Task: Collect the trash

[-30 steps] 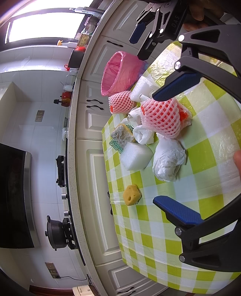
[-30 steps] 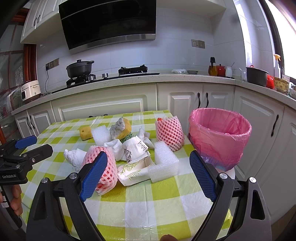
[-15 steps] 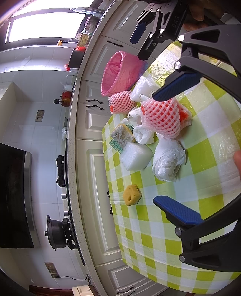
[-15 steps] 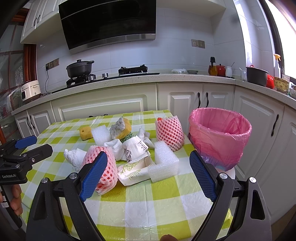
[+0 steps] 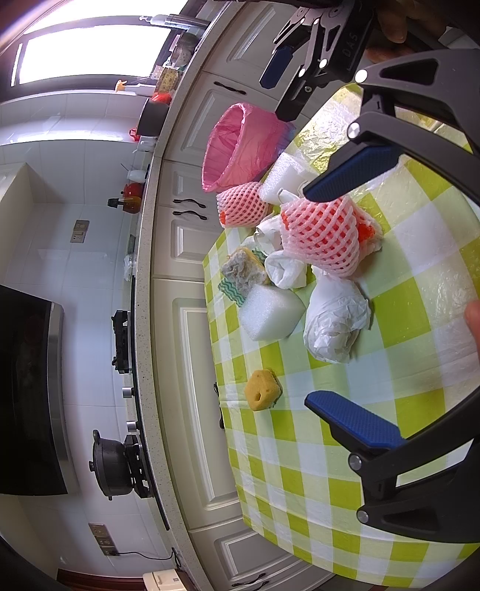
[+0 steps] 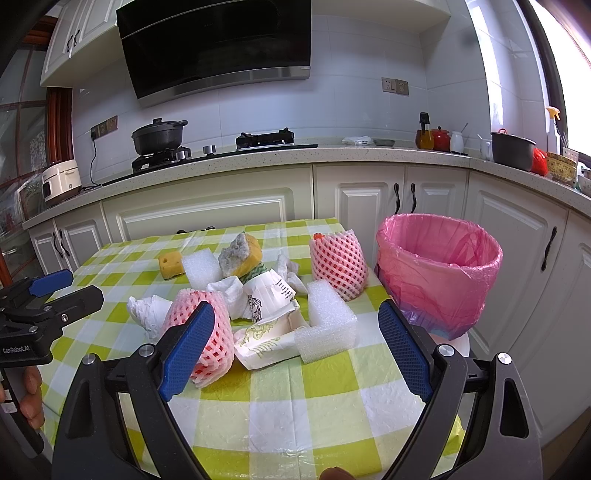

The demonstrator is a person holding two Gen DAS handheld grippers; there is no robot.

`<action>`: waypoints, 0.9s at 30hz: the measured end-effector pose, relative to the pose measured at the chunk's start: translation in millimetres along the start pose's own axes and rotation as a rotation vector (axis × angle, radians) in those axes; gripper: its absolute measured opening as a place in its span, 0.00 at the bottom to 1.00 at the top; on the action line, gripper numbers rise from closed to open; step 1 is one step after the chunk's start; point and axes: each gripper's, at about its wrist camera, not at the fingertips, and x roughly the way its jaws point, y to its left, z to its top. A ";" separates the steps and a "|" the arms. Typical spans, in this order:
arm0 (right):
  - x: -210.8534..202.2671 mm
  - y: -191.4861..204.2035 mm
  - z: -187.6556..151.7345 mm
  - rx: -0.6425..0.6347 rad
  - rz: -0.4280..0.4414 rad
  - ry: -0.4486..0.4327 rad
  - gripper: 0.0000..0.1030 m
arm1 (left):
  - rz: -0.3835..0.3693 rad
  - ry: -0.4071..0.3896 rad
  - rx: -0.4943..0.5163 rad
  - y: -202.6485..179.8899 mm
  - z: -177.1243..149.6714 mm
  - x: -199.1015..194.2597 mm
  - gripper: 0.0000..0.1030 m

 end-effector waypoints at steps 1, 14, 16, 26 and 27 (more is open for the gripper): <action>-0.2 -0.3 -0.1 0.001 0.000 0.000 0.82 | 0.000 0.000 0.000 -2.5 1.8 -1.4 0.96; 1.4 -7.6 -2.0 0.007 -0.003 0.011 0.82 | 0.005 0.010 -0.008 -1.8 0.1 1.9 0.96; 5.7 -12.1 -2.4 0.004 -0.018 0.025 0.82 | 0.007 0.018 -0.019 6.8 1.2 0.8 0.96; 53.8 -41.4 -0.8 0.023 -0.052 0.148 0.82 | 0.025 0.119 -0.084 43.5 -0.8 39.6 0.95; 60.8 -44.3 0.1 0.025 -0.045 0.165 0.82 | 0.023 0.127 -0.091 47.5 -1.1 44.2 0.95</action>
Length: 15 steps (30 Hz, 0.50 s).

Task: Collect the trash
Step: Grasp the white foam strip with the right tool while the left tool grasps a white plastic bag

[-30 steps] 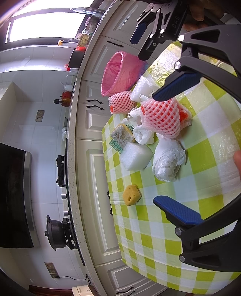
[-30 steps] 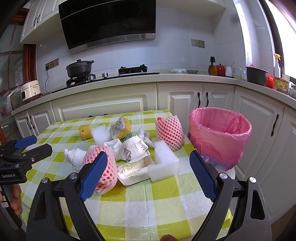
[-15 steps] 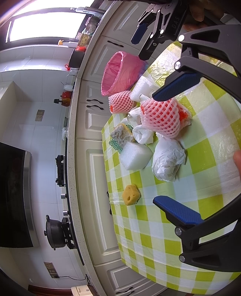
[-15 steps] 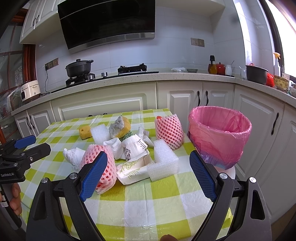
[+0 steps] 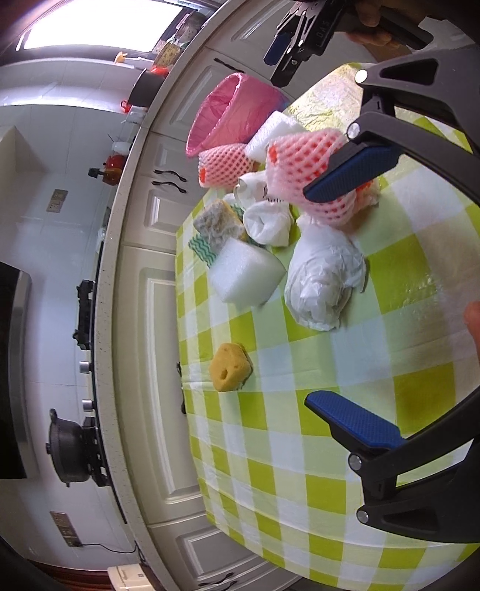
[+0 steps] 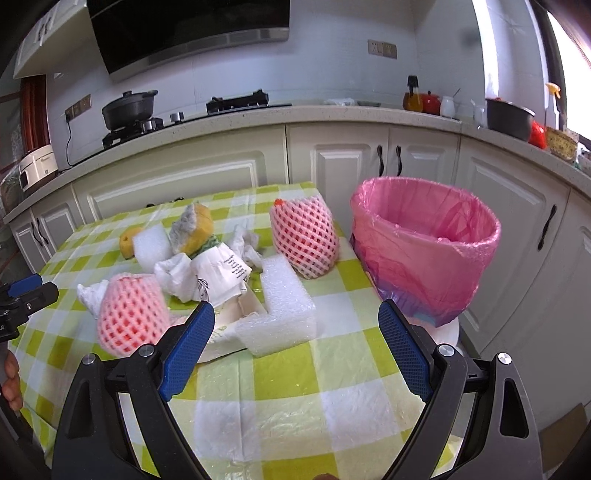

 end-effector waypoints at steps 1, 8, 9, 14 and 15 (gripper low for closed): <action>6.3 -1.0 1.5 -0.002 0.002 0.015 0.82 | -0.005 0.009 -0.007 2.7 1.6 4.8 0.95; 46.1 -6.3 12.1 -0.007 0.035 0.103 0.82 | -0.044 0.087 -0.034 10.5 4.8 39.1 0.89; 52.0 -6.5 13.2 -0.010 0.041 0.120 0.82 | -0.047 0.098 -0.036 10.0 4.4 43.5 0.85; 77.3 -8.0 15.4 -0.012 0.073 0.198 0.74 | -0.068 0.147 -0.042 10.7 3.5 63.1 0.71; 81.8 -9.0 15.3 -0.009 0.079 0.214 0.72 | -0.070 0.154 -0.043 11.0 2.6 66.5 0.68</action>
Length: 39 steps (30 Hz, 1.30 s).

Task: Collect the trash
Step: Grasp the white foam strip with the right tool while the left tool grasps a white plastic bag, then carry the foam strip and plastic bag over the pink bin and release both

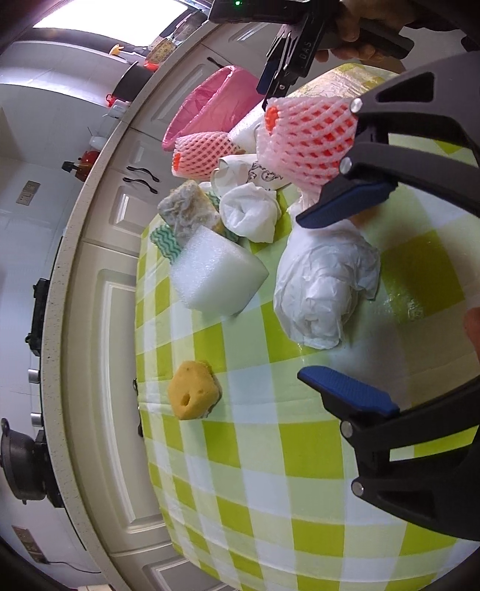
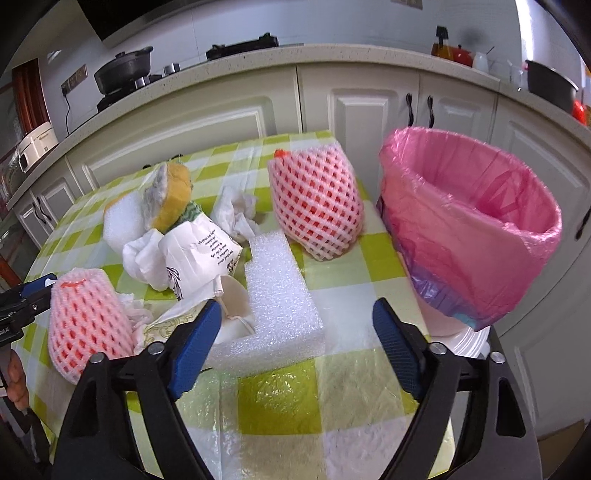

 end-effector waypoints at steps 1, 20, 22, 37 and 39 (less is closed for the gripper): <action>2.6 -0.8 0.3 0.000 0.005 0.011 0.71 | -0.006 0.012 -0.005 1.2 -0.1 3.7 0.67; -11.4 -9.2 11.6 0.010 0.057 -0.015 0.39 | 0.046 -0.008 0.003 6.7 16.4 -9.3 0.24; -14.4 -11.1 13.7 0.019 0.060 -0.028 0.39 | 0.078 -0.024 0.005 8.5 24.1 -12.4 0.23; -60.0 -36.6 45.2 0.044 0.059 -0.155 0.39 | 0.166 -0.188 0.075 -13.6 84.5 -64.9 0.23; -69.3 -46.0 54.0 0.052 0.049 -0.183 0.39 | 0.156 -0.216 0.094 -25.4 94.8 -70.8 0.23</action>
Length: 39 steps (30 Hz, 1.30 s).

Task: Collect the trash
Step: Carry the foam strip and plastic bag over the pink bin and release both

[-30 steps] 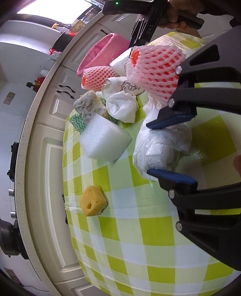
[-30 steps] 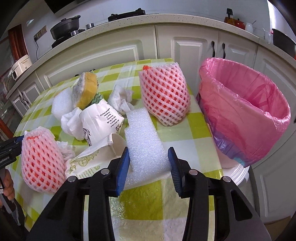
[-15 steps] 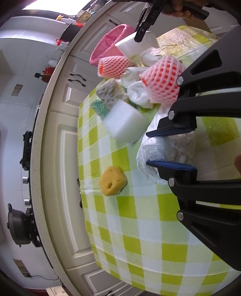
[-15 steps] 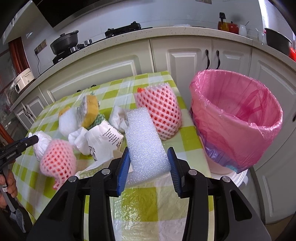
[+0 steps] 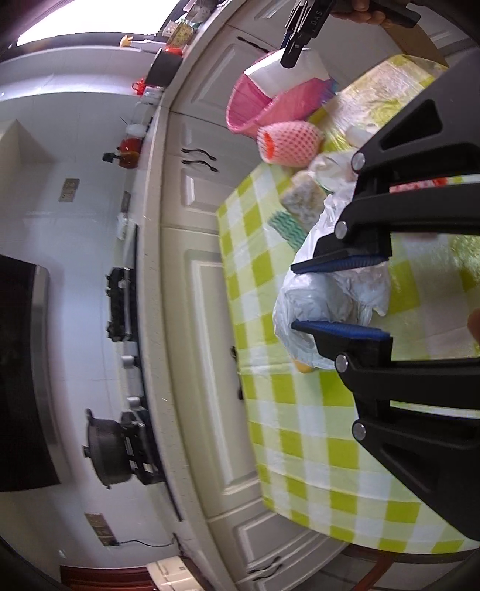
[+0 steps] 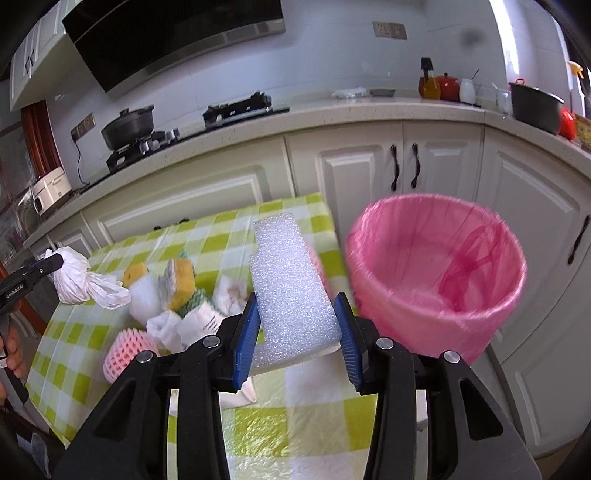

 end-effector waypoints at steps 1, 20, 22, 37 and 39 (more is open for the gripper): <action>-3.0 -5.1 4.5 0.004 -0.008 -0.013 0.39 | -0.012 -0.014 0.004 -6.3 6.6 -1.0 0.23; -0.6 -119.1 53.1 0.054 -0.102 -0.080 0.39 | -0.362 -0.074 0.029 -190.2 96.7 76.8 0.23; 3.2 -131.2 55.6 0.060 -0.115 -0.076 0.39 | -0.393 -0.060 0.034 -211.6 99.8 87.1 0.23; 20.5 -183.0 64.6 0.106 -0.170 -0.062 0.42 | -0.504 0.054 0.061 -295.4 106.0 153.6 0.31; 21.8 -185.2 63.5 0.110 -0.175 -0.058 0.54 | -0.518 0.076 0.061 -301.1 105.0 161.5 0.44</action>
